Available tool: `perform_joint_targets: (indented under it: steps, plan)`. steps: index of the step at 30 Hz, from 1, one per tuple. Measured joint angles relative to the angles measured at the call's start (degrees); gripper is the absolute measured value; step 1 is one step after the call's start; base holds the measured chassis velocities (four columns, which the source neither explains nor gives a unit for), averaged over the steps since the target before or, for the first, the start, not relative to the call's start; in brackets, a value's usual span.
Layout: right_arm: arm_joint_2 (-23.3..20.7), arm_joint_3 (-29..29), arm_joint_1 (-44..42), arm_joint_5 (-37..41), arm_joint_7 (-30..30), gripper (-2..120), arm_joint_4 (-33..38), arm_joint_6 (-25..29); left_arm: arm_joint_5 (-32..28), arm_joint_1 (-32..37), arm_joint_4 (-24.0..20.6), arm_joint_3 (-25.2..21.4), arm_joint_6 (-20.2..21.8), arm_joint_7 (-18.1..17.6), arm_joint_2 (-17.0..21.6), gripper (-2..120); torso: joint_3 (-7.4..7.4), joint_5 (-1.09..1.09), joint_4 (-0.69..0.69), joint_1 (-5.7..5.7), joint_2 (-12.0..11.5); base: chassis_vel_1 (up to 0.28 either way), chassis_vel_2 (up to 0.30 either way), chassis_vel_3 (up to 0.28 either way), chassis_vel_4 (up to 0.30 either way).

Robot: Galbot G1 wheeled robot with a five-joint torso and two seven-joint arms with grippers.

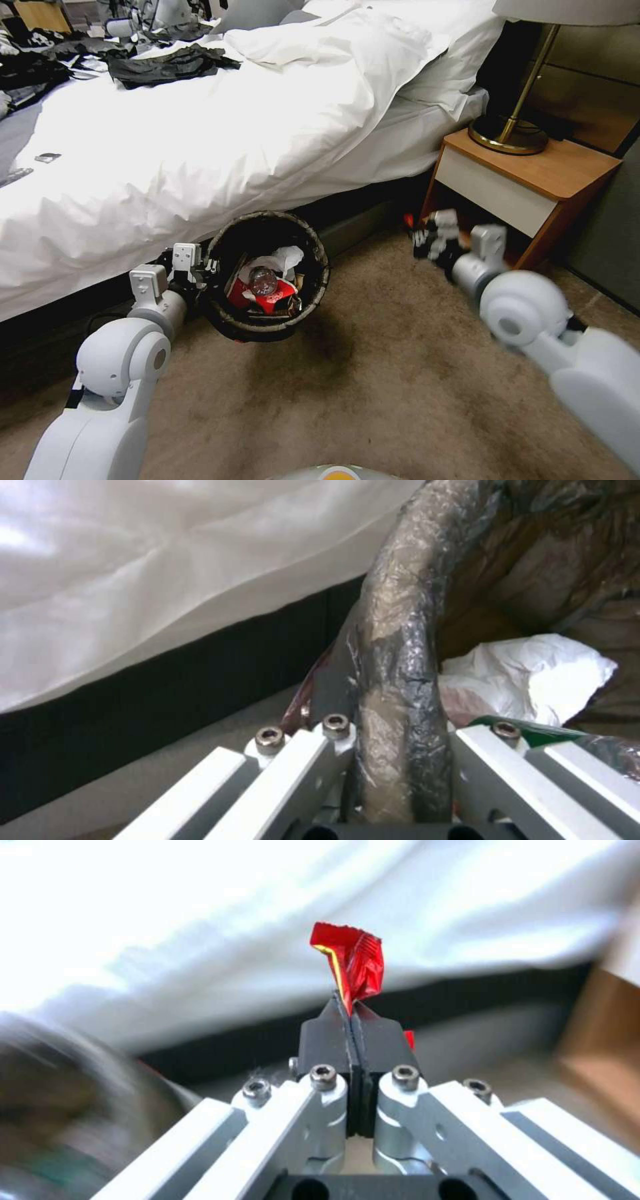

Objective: Pick up the trash bin, then pick up the garbage from the floor and place it into the trash bin.

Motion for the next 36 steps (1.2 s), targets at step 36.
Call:
perform_joint_targets:
  steps: [36]
  plan:
    - [16.5, -34.0, 23.0, 10.0, 6.8, 0, -12.5, 0.2, 1.1, -0.9, 2.4, -0.6, 0.0, 0.5, -0.9, 1, 0.00, 0.00, -0.01, 0.00, 0.0, 0.000, 0.000, 0.000, 0.000]
